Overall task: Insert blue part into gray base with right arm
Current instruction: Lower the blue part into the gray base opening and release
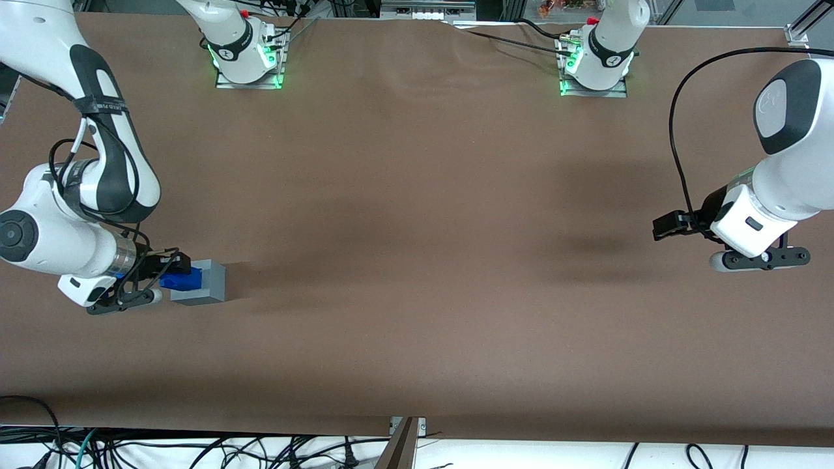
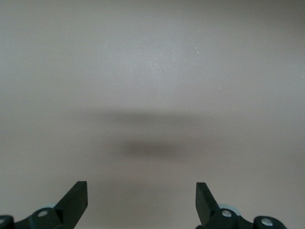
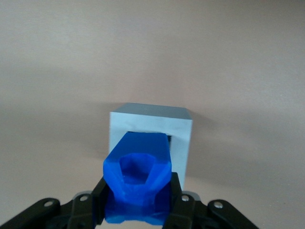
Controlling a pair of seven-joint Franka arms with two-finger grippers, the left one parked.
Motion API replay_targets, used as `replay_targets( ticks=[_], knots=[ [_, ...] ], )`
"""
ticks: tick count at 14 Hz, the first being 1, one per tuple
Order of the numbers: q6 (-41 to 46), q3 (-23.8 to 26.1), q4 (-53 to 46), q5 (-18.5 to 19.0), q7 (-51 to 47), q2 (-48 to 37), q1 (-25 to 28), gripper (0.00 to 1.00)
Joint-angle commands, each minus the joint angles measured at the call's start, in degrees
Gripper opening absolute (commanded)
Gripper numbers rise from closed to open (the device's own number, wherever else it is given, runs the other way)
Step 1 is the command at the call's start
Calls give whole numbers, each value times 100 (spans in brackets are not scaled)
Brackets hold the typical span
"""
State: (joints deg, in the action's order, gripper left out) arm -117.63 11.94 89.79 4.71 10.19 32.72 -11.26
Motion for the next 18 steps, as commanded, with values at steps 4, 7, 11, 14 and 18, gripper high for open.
replay_targets(
  ticks=[4, 7, 11, 14, 18],
  knots=[
    [232, 19, -199, -23, -87, 77, -16, 24],
    [215, 19, -155, -23, -139, 112, -16, 24],
    [241, 19, -129, 47, -184, 112, -16, 24],
    [223, 19, -129, 125, -350, 164, -7, 24],
    [-5, 28, -129, 144, -430, 287, -7, 25]
  ],
)
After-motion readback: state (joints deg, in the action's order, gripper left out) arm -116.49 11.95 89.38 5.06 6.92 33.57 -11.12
